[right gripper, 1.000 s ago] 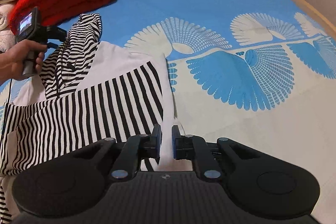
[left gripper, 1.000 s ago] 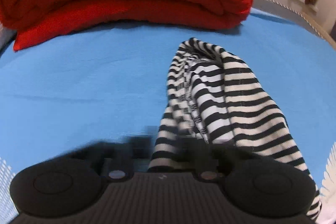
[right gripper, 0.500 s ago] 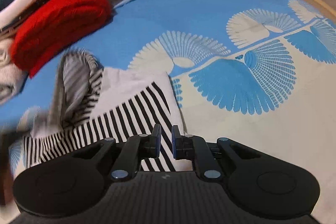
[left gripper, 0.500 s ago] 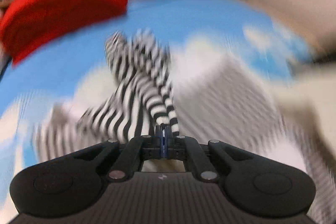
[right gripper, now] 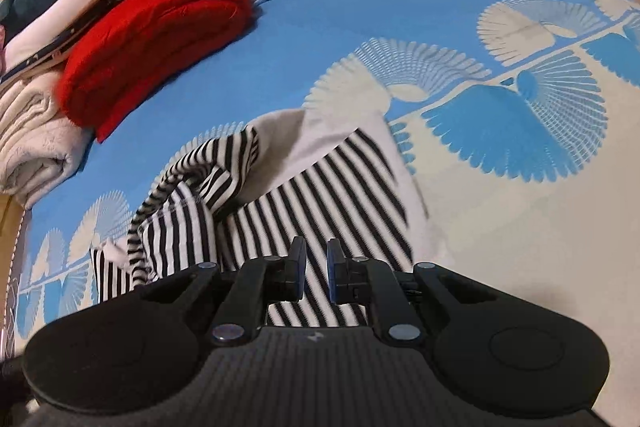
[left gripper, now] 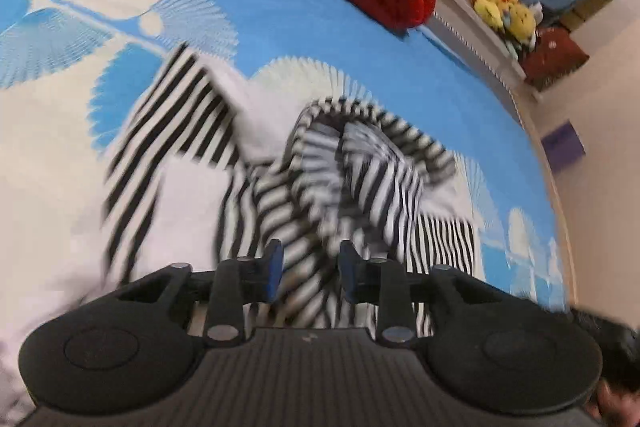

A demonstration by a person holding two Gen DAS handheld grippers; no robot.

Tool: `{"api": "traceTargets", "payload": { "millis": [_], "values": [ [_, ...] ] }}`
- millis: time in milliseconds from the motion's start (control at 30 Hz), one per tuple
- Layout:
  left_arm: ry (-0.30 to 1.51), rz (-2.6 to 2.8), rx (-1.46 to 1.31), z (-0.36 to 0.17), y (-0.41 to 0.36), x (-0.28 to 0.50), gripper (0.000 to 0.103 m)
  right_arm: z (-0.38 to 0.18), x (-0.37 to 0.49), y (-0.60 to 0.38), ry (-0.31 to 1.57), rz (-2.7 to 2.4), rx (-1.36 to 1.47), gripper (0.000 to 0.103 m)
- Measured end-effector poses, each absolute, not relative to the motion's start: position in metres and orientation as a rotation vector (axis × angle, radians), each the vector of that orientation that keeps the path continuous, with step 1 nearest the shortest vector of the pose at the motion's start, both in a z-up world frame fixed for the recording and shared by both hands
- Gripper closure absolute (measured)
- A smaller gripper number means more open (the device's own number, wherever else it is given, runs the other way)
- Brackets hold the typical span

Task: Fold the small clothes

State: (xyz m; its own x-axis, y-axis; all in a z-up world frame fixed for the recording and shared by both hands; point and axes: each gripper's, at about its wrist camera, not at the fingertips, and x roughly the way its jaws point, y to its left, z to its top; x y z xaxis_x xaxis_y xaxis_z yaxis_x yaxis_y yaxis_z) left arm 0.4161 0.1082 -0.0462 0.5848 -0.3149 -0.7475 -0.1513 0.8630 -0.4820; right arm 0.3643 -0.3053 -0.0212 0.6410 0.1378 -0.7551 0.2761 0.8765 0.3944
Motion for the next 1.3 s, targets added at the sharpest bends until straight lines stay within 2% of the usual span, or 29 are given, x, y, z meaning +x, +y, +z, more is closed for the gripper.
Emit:
{"api": "traceTargets", "payload": {
  "millis": [33, 200, 233, 267, 367, 500, 600, 633, 667, 800, 967, 1200, 1233, 1300],
  "values": [
    [0.946, -0.078, -0.515, -0.054, 0.103, 0.433, 0.054, -0.021, 0.365, -0.304, 0.882, -0.078, 0.513, 0.092],
    [0.918, -0.027, -0.402, -0.088, 0.088, 0.515, 0.055, -0.017, 0.365, -0.305, 0.866, -0.083, 0.499, 0.092],
    [0.924, -0.026, -0.379, -0.091, 0.087, 0.527, 0.074, -0.018, 0.365, -0.307, 0.868, -0.082, 0.498, 0.092],
    [0.944, -0.027, -0.362, -0.095, 0.087, 0.534, 0.099, -0.019, 0.366, -0.309, 0.869, -0.084, 0.496, 0.092],
    [0.868, -0.11, -0.272, -0.067, 0.071, 0.52, 0.099, -0.024, 0.368, -0.317, 0.882, -0.112, 0.49, 0.092],
    [0.696, -0.427, -0.091, -0.006, 0.032, 0.445, 0.099, -0.025, 0.372, -0.33, 0.864, -0.131, 0.535, 0.092],
    [0.738, -0.726, 0.033, 0.011, -0.003, 0.385, 0.095, -0.02, 0.372, -0.337, 0.813, -0.133, 0.586, 0.092],
    [0.776, -0.801, 0.064, 0.009, -0.014, 0.368, 0.083, -0.019, 0.372, -0.339, 0.796, -0.128, 0.603, 0.091],
    [0.826, -0.868, 0.069, 0.004, -0.022, 0.354, 0.064, -0.018, 0.371, -0.34, 0.781, -0.122, 0.617, 0.086],
    [0.861, -0.854, -0.185, -0.008, 0.001, 0.345, 0.044, -0.021, 0.367, -0.344, 0.748, -0.15, 0.657, 0.054],
    [1.076, -0.3, -0.484, -0.06, 0.055, 0.403, 0.043, -0.036, 0.375, -0.335, 0.831, -0.12, 0.632, 0.051],
    [1.221, -0.1, -0.709, -0.117, 0.065, 0.432, 0.043, -0.095, 0.392, -0.318, 1.112, -0.146, 0.598, 0.05],
    [1.235, -0.089, -0.708, -0.12, 0.067, 0.433, 0.044, -0.101, 0.392, -0.319, 1.13, -0.163, 0.626, 0.051],
    [1.264, -0.06, -0.694, -0.127, 0.062, 0.436, 0.057, -0.105, 0.391, -0.316, 1.135, -0.188, 0.642, 0.054]
  ]
}}
